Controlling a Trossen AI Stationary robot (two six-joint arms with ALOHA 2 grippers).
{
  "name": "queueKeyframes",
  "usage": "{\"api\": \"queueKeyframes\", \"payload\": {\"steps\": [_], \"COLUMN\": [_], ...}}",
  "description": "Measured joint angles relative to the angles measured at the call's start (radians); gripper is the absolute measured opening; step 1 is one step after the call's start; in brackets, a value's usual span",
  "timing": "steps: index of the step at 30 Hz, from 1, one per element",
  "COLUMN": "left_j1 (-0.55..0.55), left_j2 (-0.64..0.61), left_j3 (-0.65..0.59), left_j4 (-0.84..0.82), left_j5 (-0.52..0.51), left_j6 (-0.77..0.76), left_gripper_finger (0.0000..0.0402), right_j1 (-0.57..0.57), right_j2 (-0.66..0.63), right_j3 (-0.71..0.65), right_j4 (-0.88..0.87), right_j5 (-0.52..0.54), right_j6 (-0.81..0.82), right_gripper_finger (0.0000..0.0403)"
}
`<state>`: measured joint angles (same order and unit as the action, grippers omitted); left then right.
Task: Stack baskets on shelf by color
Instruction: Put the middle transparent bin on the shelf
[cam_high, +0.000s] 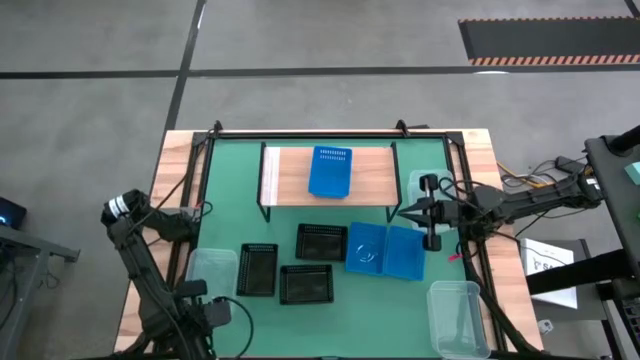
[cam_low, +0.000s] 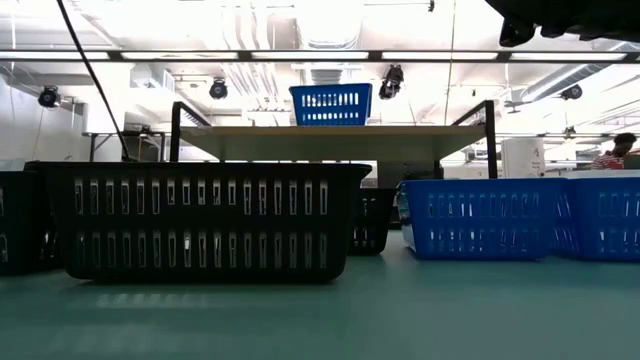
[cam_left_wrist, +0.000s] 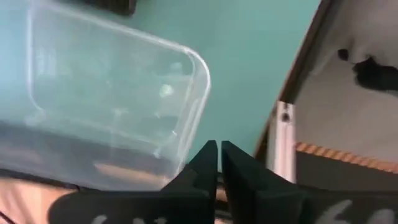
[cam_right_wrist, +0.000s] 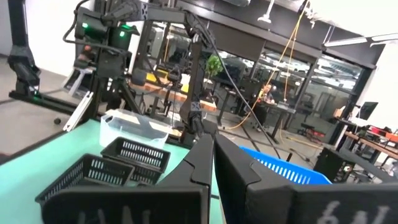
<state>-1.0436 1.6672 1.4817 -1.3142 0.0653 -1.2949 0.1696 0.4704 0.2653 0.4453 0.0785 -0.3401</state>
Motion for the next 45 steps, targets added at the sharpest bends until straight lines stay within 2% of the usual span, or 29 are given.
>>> {"api": "queueKeyframes", "payload": {"steps": [5, 10, 13, 16, 23, 26, 30, 39, 45], "left_j1": [-0.014, -0.014, -0.014, -0.016, -0.016, -0.016, -0.016, -0.015, -0.012], "left_j2": [0.0, 0.0, 0.0, 0.0, 0.017, 0.017, 0.017, 0.017, 0.015], "left_j3": [-0.063, -0.128, -0.155, -0.178, -0.219, -0.252, -0.277, -0.278, -0.241], "left_j4": [0.003, 0.089, 0.151, 0.185, 0.192, 0.228, 0.299, 0.313, 0.311], "left_j5": [-0.021, -0.022, -0.022, -0.022, -0.078, -0.081, -0.088, -0.084, -0.051], "left_j6": [0.017, 0.018, 0.019, 0.019, 0.024, 0.023, 0.022, 0.019, 0.001], "left_gripper_finger": [0.0062, 0.0139, 0.0172, 0.0185, 0.0187, 0.0181, 0.015, 0.0011, 0.0002], "right_j1": [0.0, 0.0, 0.0, 0.0, 0.0, 0.0, 0.0, 0.0, 0.0], "right_j2": [0.024, 0.029, 0.028, 0.028, 0.028, 0.028, 0.028, 0.028, 0.028], "right_j3": [0.009, 0.01, 0.01, 0.01, 0.01, 0.01, 0.01, 0.01, 0.01], "right_j4": [0.002, 0.001, 0.001, 0.001, 0.001, 0.001, 0.001, 0.001, 0.001], "right_j5": [0.0, 0.0, 0.0, 0.0, 0.0, 0.0, 0.0, -0.001, -0.004], "right_j6": [-0.001, -0.003, -0.004, -0.003, -0.001, -0.002, -0.001, -0.001, 0.001], "right_gripper_finger": [0.0009, 0.0009, 0.0009, 0.0009, 0.0009, 0.0009, 0.0009, 0.0009, 0.0009]}}
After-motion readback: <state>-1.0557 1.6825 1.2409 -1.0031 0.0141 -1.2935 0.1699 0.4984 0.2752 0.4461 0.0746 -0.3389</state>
